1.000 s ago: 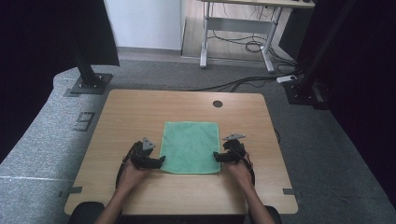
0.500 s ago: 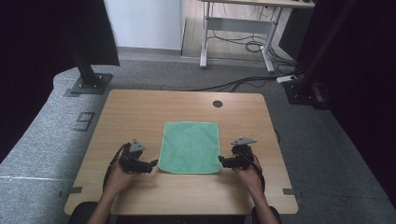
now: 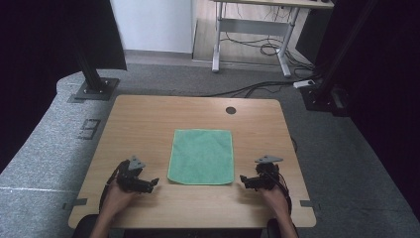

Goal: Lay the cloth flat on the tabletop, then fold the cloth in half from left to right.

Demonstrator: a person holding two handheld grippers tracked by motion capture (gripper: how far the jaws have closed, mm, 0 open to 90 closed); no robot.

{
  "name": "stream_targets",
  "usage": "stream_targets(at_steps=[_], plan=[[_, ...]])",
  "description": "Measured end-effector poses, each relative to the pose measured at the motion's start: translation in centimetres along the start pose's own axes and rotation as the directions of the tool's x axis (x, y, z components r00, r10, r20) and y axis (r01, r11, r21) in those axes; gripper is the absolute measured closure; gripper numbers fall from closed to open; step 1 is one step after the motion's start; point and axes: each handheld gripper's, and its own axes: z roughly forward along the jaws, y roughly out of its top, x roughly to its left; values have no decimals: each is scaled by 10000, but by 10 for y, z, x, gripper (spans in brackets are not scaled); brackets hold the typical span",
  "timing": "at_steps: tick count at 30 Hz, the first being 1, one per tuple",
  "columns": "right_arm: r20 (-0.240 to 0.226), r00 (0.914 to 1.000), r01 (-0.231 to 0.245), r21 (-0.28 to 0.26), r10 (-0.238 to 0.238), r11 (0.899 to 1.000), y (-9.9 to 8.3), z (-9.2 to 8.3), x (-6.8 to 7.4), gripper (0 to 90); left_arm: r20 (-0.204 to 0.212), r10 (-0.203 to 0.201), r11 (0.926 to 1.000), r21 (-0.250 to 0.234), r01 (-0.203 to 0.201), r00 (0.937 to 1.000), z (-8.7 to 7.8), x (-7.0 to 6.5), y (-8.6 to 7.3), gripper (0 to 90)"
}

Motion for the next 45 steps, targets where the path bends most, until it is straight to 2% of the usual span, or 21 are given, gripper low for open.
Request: stream_targets(at_steps=[5,10,19,32,38,45], plan=[[118,9998,151,188,-153,9997,-7,4,-3,0,-19,-92,9996,271,93,10000,9,2,-5,0],[241,9989,392,432,-402,9983,-12,9,-2,0,113,-227,9995,243,224,9997,12,2,-6,0],[109,9986,514,-248,-512,9984,-17,12,-3,0,71,-314,9992,262,312,9995,13,2,-5,0],[192,9989,438,-257,-433,9987,-16,12,-3,0,32,-347,9990,268,346,9994,14,2,-5,0],[269,9990,361,-258,-354,9990,-16,12,-2,0,-132,-529,9983,255,532,9985,16,1,-2,0],[266,9990,361,-197,-356,9992,-15,12,-3,0,-25,-511,9981,340,512,9987,18,4,3,0]])
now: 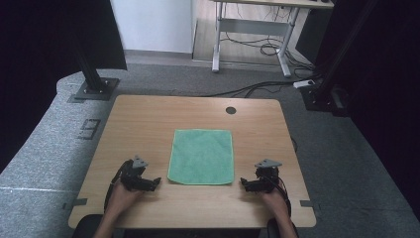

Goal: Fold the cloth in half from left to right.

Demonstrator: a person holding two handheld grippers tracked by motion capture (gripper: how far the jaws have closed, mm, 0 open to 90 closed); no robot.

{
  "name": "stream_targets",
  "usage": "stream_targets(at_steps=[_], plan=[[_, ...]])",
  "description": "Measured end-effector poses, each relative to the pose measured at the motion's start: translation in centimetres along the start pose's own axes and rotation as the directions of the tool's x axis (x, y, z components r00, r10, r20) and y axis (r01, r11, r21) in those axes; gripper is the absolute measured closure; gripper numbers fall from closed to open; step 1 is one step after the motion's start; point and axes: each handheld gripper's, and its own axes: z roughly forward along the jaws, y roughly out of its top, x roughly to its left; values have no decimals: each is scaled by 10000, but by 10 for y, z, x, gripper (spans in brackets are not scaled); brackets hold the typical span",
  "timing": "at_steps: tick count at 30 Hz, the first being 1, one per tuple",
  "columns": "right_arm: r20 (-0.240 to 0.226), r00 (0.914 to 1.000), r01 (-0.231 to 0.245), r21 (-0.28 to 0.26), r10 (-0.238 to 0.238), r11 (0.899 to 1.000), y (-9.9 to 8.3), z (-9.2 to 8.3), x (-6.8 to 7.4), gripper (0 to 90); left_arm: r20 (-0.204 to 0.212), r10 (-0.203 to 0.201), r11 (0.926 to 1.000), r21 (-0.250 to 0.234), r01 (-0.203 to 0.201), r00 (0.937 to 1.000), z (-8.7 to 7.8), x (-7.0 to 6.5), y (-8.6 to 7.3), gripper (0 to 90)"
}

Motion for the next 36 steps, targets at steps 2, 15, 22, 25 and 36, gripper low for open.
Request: stream_targets(at_steps=[2,15,22,25,36], plan=[[79,9999,-83,58,82,9999,1,0,1,0,13,-11,9999,-101,11,10000,1,1,5,0],[-58,9992,-396,-166,395,9991,11,-4,12,3,77,309,9961,-828,-301,9995,12,4,51,0],[-153,9990,-418,-599,410,9973,21,-8,22,3,44,622,9956,-708,-618,9981,34,-1,65,0],[-259,9989,-415,-796,396,9960,27,-8,26,3,-53,687,9963,-505,-689,9976,41,-1,65,0],[87,9999,84,234,-86,9997,26,15,36,17,-126,652,9977,-148,-654,9978,47,-8,55,0]])
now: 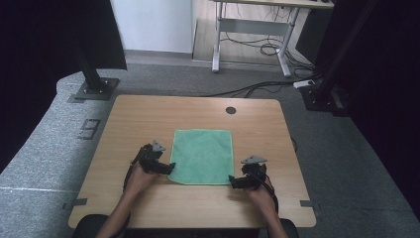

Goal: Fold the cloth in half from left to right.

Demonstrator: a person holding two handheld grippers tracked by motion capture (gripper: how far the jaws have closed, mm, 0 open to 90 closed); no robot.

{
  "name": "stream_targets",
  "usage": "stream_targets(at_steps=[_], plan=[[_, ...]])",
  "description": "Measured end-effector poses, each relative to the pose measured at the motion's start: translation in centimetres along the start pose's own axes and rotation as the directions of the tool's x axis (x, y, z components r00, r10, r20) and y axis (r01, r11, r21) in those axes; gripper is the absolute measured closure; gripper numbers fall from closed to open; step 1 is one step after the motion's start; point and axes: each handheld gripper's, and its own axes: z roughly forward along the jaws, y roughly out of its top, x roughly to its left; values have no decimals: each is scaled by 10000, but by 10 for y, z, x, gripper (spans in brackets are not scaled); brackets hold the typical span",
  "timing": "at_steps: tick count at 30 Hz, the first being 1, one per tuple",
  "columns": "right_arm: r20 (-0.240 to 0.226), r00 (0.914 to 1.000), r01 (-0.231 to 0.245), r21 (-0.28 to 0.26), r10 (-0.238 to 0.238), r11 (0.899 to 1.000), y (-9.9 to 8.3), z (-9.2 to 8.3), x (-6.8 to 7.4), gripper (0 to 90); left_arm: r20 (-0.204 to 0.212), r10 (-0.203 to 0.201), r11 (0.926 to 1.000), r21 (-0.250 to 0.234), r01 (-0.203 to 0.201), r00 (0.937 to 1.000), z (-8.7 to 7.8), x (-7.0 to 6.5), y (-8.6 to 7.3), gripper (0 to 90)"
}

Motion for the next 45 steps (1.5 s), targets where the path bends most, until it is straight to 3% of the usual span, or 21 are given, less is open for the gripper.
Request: stream_targets(at_steps=[8,14,19,22,25,32,38,45], plan=[[312,9995,-97,177,92,9998,-5,-2,-9,27,126,98,9999,135,-100,9999,-10,-17,-9,0],[598,9981,-150,185,138,9997,-9,-7,-18,38,330,474,9986,212,-481,9983,-16,-40,-13,0],[1039,9946,-112,251,85,9996,-11,-12,-28,45,945,620,9978,172,-639,9936,-17,-59,-16,0],[1050,9942,-271,244,244,9993,-14,-14,-35,46,848,1021,9942,250,-1046,9912,-18,-64,-13,0],[879,9950,-493,158,478,9987,-16,-14,-37,54,702,1155,9925,311,-1179,9908,-20,-59,-11,0],[769,9945,-714,63,707,9974,-18,-13,-39,50,600,226,9996,-207,-214,9979,-23,-26,-2,0],[703,9933,-918,-6,916,9958,-20,-12,-41,29,117,-160,9985,-517,165,9998,-21,2,15,0],[736,9925,-971,-63,973,9953,-21,-12,-41,10,-9,-725,9941,-806,722,9974,-11,31,34,9]])
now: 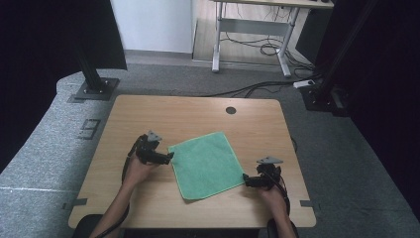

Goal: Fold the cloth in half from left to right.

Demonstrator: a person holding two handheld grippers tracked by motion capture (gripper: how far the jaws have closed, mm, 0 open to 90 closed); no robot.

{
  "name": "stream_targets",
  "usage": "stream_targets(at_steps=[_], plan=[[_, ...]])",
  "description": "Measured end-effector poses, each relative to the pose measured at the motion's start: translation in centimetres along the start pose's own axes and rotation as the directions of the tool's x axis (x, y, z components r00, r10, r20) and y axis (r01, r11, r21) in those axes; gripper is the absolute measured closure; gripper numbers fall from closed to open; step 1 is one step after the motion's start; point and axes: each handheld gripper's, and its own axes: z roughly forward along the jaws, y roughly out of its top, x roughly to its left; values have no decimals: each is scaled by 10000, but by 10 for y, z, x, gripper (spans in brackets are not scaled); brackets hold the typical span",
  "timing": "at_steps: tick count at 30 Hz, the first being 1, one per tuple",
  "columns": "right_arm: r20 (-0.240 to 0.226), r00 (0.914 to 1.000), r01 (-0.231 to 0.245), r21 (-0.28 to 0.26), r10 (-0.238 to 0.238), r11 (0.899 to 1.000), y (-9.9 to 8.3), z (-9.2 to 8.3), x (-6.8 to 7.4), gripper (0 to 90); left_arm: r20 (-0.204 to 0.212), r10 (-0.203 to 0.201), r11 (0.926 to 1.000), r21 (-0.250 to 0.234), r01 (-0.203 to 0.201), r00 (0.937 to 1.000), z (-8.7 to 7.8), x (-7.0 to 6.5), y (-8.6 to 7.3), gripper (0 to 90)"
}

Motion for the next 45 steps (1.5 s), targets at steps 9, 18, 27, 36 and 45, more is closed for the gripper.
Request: stream_targets(at_steps=[9,18,27,36,45], plan=[[7,10000,-27,-96,27,10000,-1,1,0,0,-266,-505,9987,103,508,9984,32,13,2,11],[-55,10000,44,-202,-46,9998,-2,1,-1,0,-630,-281,9978,581,318,9976,49,11,1,25],[-497,9974,527,21,-526,9986,2,0,-5,1,-499,-566,9961,652,598,9971,49,14,0,35],[-1277,9878,826,-532,-889,9952,16,-11,13,19,-503,-565,9961,652,597,9971,49,14,0,35],[-2766,9461,1579,-598,-1683,9856,27,-7,53,78,-499,-562,9960,667,595,9972,49,14,0,33]])
